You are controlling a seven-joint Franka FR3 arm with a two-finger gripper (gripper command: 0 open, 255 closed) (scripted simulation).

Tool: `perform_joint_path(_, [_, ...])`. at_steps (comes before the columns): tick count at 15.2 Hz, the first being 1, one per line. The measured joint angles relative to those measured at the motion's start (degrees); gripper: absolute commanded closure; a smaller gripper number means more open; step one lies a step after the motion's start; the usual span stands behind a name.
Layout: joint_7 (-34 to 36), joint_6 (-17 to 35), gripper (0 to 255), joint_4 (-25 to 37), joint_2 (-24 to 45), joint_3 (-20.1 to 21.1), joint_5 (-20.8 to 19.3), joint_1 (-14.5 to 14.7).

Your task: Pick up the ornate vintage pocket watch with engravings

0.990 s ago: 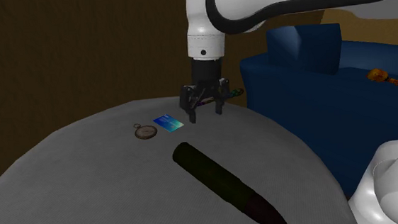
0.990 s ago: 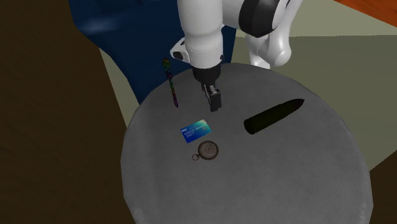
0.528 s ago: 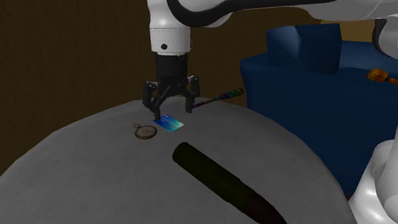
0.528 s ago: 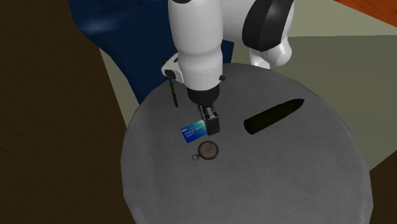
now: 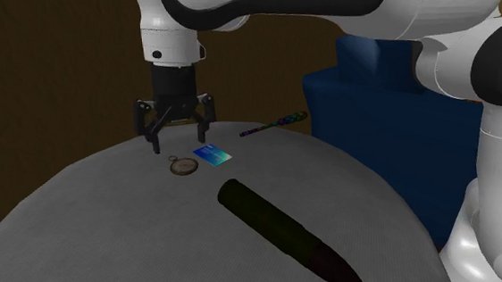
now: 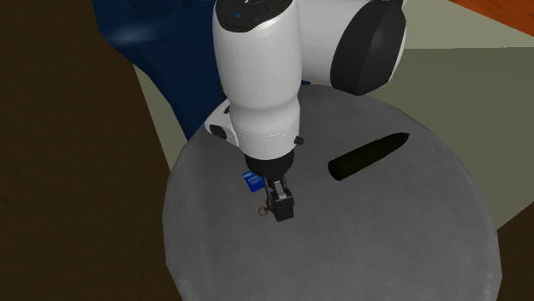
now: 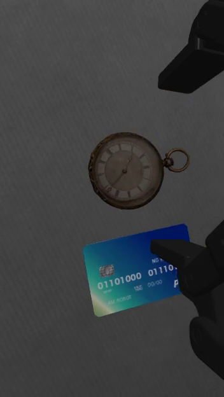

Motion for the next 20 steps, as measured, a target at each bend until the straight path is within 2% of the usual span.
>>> perform_joint_path(6, [-0.18, 4.60, 0, -5.18, -0.62, -0.08, 0.25, -0.47])
perform_joint_path(7, [-0.21, 4.90, 255, -5.52, -0.67, -0.09, 0.27, -0.52])
perform_joint_path(17, [-0.28, 5.34, 255, -5.96, -0.86, -0.10, 0.32, -0.61])
perform_joint_path(20, [-0.11, 3.68, 255, -4.16, -0.60, -0.04, 0.23, -0.38])
